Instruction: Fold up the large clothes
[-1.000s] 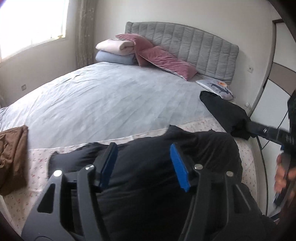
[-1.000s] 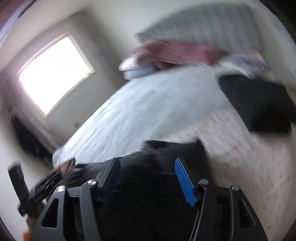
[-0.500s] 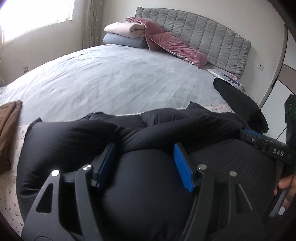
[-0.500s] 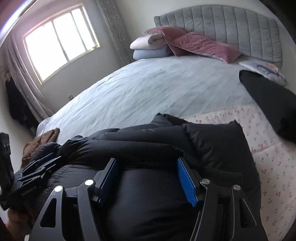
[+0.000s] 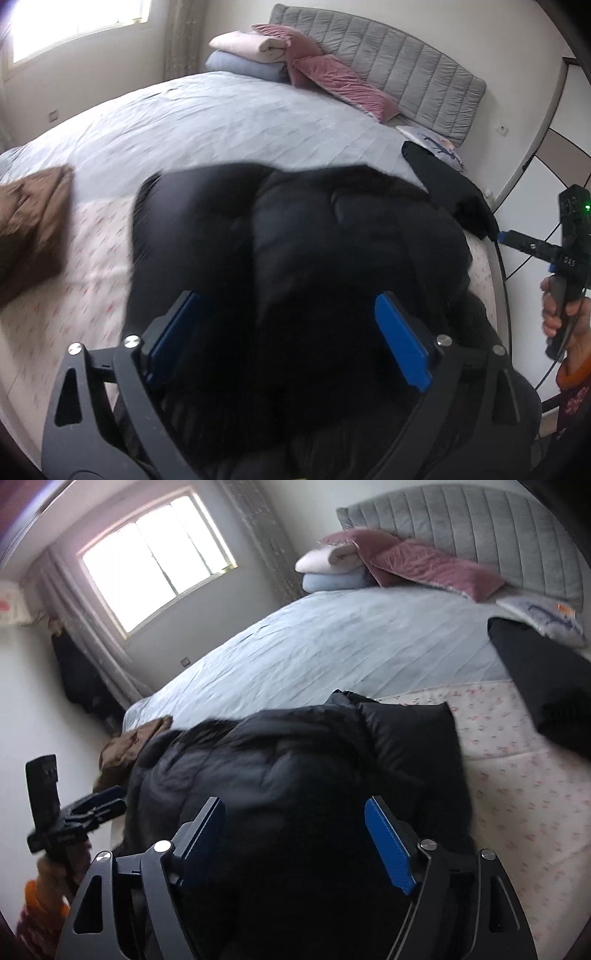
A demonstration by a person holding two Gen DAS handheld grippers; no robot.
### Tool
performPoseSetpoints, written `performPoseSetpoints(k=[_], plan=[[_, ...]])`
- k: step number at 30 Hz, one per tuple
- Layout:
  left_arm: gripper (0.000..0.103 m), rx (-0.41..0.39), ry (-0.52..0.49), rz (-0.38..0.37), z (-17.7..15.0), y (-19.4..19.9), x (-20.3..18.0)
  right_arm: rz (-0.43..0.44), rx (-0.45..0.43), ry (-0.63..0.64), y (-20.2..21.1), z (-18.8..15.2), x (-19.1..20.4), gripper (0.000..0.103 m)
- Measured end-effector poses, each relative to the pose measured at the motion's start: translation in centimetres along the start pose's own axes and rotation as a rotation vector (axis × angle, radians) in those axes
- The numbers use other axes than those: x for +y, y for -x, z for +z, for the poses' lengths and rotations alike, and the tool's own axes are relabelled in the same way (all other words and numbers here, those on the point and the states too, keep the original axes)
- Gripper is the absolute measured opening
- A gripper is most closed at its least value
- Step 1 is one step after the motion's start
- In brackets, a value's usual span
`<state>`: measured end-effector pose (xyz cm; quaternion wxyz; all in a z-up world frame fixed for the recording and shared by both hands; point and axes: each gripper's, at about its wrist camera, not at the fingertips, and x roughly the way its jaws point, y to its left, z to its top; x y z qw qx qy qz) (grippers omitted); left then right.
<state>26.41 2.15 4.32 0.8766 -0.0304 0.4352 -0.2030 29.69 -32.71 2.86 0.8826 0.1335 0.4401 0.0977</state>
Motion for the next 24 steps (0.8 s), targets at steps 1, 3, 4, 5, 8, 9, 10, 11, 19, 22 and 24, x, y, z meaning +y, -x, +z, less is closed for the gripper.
performPoseSetpoints(k=[1,3,4,5,8,9,10,11,19,22,24], plan=[[0.096,0.007,0.011,0.017,-0.8,0.9,0.3,-0.008,0.009,-0.002,1.1,-0.7,0.2,0.081],[0.096,0.022,0.044,0.043,-2.8,3.1,0.9,-0.013,0.018,-0.005,3.7,-2.4,0.6,0.081],[0.096,0.03,0.063,0.046,-3.9,4.4,1.3,-0.013,0.019,-0.004,5.0,-3.3,0.8,0.081],[0.096,0.035,0.073,0.048,-4.6,5.2,1.5,-0.014,0.022,-0.004,6.5,-4.3,1.0,0.081],[0.096,0.045,0.106,0.044,-7.5,8.2,2.3,-0.017,0.037,0.005,9.6,-6.8,1.7,0.082],[0.096,0.043,0.113,0.043,-8.6,9.3,2.7,-0.02,0.044,0.012,10.7,-7.9,1.8,0.083],[0.096,0.04,0.119,0.043,-9.3,10.1,3.0,-0.021,0.05,0.017,11.6,-8.9,1.8,0.084],[0.097,0.036,0.127,0.047,-10.3,11.1,3.3,-0.02,0.053,0.018,12.3,-9.7,1.7,0.085],[0.1,0.037,0.195,0.089,-17.1,14.9,5.3,0.009,0.07,-0.081,16.9,-16.4,-1.1,0.085],[0.1,0.077,0.238,0.072,-19.9,15.3,6.2,-0.017,0.078,-0.117,18.0,-18.8,-2.6,0.086],[0.1,0.123,0.269,0.048,-21.3,15.1,6.8,-0.047,0.098,-0.146,18.3,-20.4,-3.8,0.086]])
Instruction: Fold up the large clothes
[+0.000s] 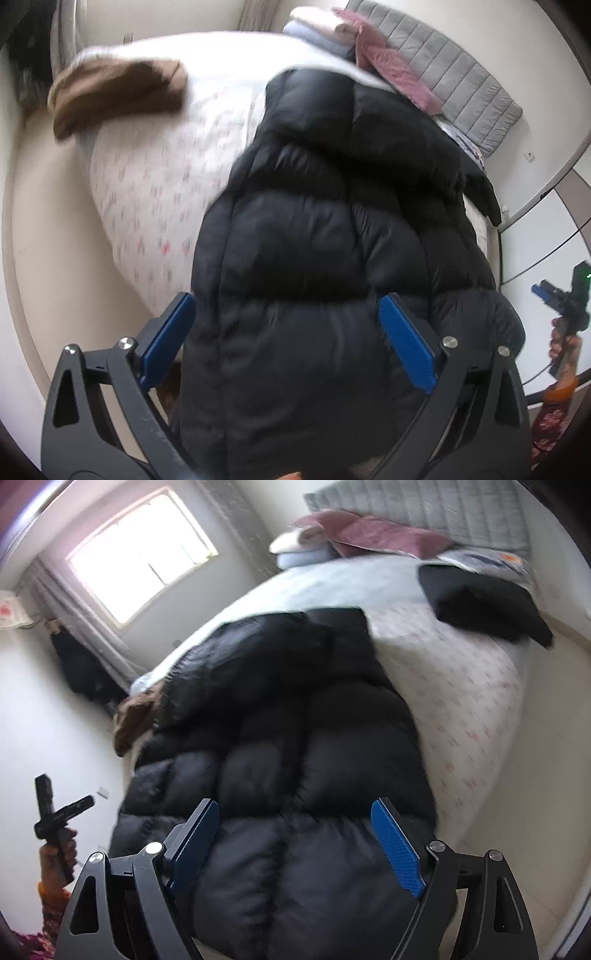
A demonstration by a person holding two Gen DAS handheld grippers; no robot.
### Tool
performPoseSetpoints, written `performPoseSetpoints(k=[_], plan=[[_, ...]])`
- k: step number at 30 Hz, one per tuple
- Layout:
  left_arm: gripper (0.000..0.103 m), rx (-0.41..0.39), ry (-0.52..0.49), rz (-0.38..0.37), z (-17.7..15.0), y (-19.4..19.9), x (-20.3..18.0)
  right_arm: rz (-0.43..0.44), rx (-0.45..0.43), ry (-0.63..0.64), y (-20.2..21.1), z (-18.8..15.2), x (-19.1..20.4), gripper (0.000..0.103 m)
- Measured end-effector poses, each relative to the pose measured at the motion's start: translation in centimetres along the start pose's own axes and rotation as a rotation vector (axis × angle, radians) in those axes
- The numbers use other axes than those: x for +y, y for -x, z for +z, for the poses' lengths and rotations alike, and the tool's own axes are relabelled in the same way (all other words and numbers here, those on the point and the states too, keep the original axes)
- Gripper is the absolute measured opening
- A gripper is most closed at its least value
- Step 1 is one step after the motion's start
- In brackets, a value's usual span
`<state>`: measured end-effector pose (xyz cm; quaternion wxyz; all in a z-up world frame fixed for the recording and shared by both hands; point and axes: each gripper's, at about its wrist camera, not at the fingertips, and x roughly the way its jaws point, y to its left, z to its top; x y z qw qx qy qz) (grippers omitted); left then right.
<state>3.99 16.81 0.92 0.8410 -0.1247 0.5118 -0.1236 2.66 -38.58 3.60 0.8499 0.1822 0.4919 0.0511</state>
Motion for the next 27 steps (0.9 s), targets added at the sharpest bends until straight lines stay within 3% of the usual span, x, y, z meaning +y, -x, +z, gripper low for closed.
performPoseSetpoints(k=[5,12,19,24,27], plan=[[0.1,0.098,0.113,-0.064,-3.1,-0.7,3.4,-0.015,0.052,-0.122,-0.7,-3.7,-4.1,0.086],[0.099,0.117,0.155,-0.146,-4.8,-1.9,5.8,0.06,0.092,-0.297,-1.6,-6.7,-9.1,0.086],[0.098,0.136,0.21,-0.31,-6.4,-4.2,7.9,0.158,0.103,-0.392,-3.3,-7.7,-12.2,0.086],[0.088,0.081,0.219,-0.493,-7.4,-4.1,8.8,0.242,0.098,-0.428,-4.8,-8.3,-13.5,0.086],[0.074,0.077,0.251,-0.594,-7.6,-4.2,8.8,0.279,0.114,-0.453,-6.1,-8.6,-13.7,0.086]])
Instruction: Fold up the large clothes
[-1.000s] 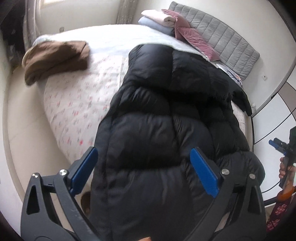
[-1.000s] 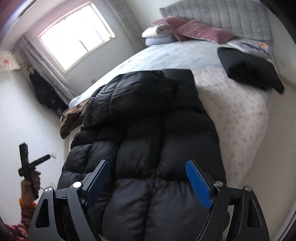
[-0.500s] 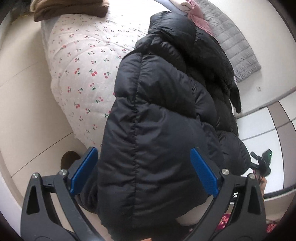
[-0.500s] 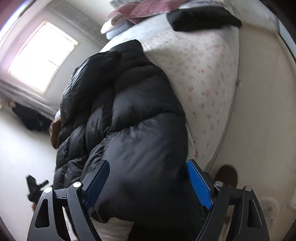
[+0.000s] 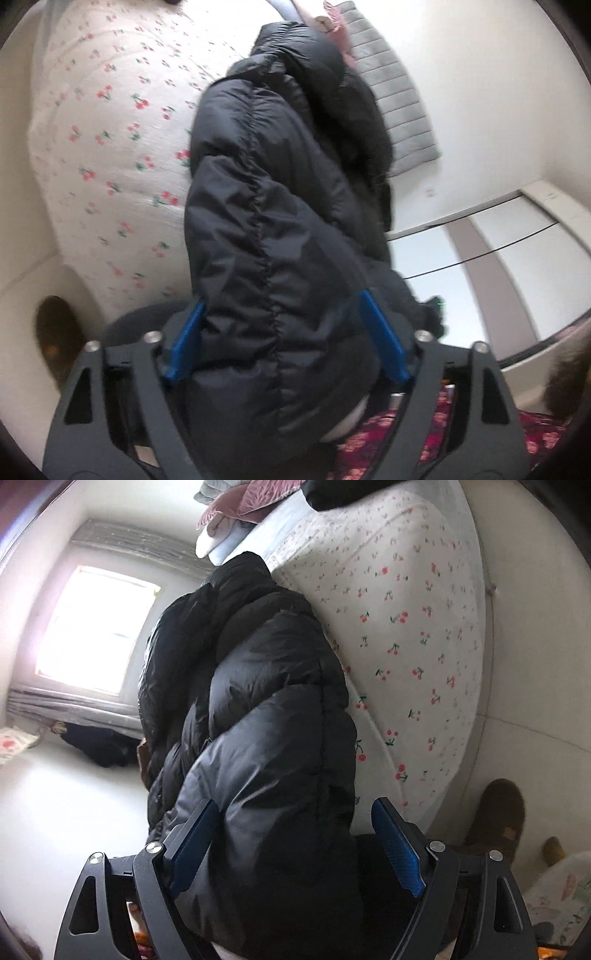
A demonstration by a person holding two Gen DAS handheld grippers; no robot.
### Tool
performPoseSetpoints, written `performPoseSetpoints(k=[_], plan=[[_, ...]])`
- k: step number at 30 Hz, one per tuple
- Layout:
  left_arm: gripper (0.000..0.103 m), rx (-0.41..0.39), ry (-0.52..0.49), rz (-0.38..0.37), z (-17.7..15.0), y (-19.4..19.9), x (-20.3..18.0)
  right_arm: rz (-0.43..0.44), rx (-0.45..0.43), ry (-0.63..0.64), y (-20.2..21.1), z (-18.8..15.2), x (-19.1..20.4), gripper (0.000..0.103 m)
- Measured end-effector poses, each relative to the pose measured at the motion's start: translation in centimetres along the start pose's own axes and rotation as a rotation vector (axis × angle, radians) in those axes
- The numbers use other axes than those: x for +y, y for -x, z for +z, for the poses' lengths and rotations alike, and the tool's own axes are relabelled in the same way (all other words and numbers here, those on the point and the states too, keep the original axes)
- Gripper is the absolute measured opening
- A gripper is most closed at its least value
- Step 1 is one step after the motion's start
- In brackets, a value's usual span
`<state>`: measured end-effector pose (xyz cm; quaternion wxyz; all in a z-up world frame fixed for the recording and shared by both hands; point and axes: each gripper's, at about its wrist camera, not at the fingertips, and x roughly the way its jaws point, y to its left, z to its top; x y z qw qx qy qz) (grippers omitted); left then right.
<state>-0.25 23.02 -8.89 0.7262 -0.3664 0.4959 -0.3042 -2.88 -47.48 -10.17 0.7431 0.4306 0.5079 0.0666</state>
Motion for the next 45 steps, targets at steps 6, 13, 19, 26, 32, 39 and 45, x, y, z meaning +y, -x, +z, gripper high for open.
performPoseSetpoints(k=[6,13,19,26,32,39,45], plan=[[0.046,0.017,-0.003,-0.106,-1.1,-0.9,-2.0,0.177,0.005,0.056,-1.0,-1.1,2.2,0.063],[0.008,-0.053,0.011,-0.142,-1.2,-0.8,-5.7,0.306,-0.082,0.099,1.1,-1.9,5.6,0.014],[0.006,-0.21,-0.133,-0.25,-0.8,3.3,-12.5,0.37,-0.198,0.204,5.5,-2.8,10.7,0.01],[0.005,-0.342,-0.259,-0.357,-1.3,8.1,-16.9,0.431,-0.319,0.313,11.5,-4.6,14.9,0.008],[0.005,-0.44,-0.322,-0.414,-1.8,11.7,-19.6,0.467,-0.423,0.367,16.7,-6.0,17.9,0.008],[0.005,-0.529,-0.36,-0.367,2.7,13.1,-21.4,0.448,-0.491,0.335,19.3,-1.8,20.1,0.008],[0.005,-0.575,-0.296,-0.231,12.0,9.9,-21.1,0.389,-0.496,0.215,16.0,6.8,20.3,0.008]])
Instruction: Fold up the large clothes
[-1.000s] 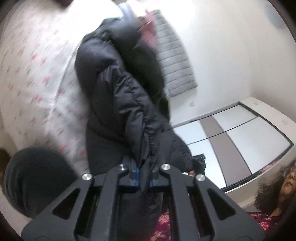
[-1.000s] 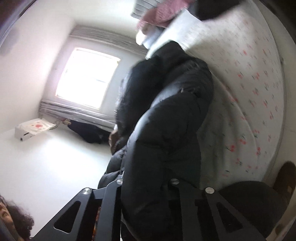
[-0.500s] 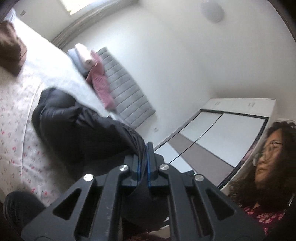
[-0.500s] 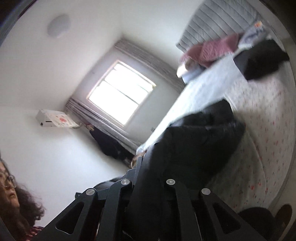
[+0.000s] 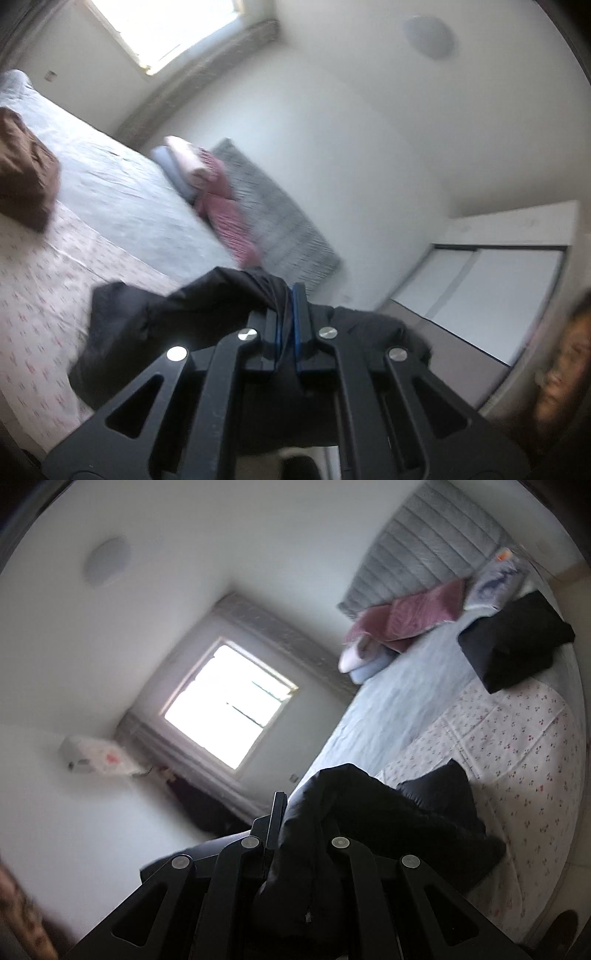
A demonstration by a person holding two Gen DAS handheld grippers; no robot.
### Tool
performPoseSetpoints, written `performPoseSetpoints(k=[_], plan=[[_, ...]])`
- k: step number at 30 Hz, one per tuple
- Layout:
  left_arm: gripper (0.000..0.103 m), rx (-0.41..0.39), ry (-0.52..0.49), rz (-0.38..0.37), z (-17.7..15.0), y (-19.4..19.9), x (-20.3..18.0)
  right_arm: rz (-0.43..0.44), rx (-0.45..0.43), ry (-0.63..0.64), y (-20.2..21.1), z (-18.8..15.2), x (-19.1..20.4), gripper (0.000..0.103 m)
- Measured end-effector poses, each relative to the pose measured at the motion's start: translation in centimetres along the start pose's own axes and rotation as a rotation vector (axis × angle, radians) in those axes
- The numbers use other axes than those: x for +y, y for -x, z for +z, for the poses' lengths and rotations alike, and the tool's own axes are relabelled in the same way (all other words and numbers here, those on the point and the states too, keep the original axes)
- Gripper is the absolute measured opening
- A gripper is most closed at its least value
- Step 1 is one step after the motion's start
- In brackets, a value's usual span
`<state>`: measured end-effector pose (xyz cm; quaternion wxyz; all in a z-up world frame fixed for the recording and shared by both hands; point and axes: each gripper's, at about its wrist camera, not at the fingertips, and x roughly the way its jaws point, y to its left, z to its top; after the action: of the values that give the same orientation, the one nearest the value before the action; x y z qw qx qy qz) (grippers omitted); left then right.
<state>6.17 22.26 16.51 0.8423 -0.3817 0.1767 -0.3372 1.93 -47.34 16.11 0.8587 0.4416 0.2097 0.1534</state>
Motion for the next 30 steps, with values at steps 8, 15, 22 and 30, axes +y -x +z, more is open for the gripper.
performPoseSetpoints(k=[8,15,22,30], plan=[[0.006,0.075,0.062,0.309,4.7,-13.6,9.0,-0.155,0.044,-0.134,-12.0,5.8,-6.6,0.008],[0.006,0.183,0.077,0.52,4.6,-24.1,16.9,-0.291,0.092,-0.236,-21.5,7.5,-14.5,0.011],[0.008,0.267,0.131,0.647,4.6,-30.1,22.5,-0.376,0.159,-0.35,-28.7,7.6,-22.3,0.024],[0.012,0.325,0.118,0.668,5.4,-31.3,22.0,-0.355,0.139,-0.314,-28.4,9.2,-20.7,0.083]])
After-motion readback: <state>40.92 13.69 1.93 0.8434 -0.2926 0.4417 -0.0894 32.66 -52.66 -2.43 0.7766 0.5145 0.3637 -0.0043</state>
